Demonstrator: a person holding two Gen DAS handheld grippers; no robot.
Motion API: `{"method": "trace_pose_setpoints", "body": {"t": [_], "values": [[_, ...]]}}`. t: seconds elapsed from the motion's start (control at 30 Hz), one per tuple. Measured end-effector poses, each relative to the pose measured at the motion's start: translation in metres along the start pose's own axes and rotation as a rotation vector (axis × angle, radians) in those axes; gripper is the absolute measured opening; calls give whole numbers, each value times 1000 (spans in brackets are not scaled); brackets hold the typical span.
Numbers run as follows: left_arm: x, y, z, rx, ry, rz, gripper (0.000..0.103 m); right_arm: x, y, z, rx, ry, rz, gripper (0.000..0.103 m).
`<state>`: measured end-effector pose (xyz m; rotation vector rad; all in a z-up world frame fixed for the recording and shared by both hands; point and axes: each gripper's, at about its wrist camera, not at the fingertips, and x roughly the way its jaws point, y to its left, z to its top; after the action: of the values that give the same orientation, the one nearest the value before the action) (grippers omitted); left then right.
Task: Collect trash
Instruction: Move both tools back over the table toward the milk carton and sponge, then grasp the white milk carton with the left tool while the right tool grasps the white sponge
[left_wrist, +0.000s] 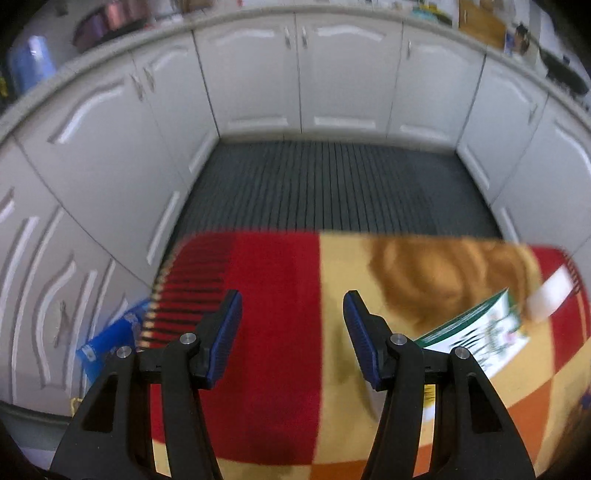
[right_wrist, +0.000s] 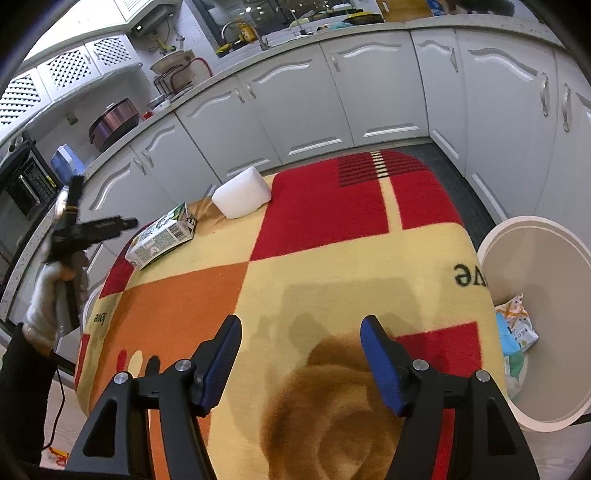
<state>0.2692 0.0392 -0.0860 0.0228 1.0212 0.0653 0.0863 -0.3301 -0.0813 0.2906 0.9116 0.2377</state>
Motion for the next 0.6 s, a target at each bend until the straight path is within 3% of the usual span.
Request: {"method": "trace_pose_setpoints", "body": {"t": [0.07, 0.13, 0.23, 0.37, 0.5, 0.6], "values": [[7, -1, -11, 18, 37, -39, 55, 1, 1, 2, 2, -3, -1, 65], [-2, 1, -20, 16, 22, -82, 55, 1, 1, 5, 5, -6, -1, 65], [-16, 1, -36, 0, 63, -213, 55, 5, 1, 11, 13, -12, -1, 65], [-37, -9, -54, 48, 74, -307, 55, 22, 8, 26, 31, -9, 19, 66], [-49, -21, -70, 55, 117, -491, 55, 44, 20, 40, 47, 13, 56, 66], [-60, -36, -68, 80, 111, -556, 58, 52, 27, 44, 37, 17, 60, 66]]}}
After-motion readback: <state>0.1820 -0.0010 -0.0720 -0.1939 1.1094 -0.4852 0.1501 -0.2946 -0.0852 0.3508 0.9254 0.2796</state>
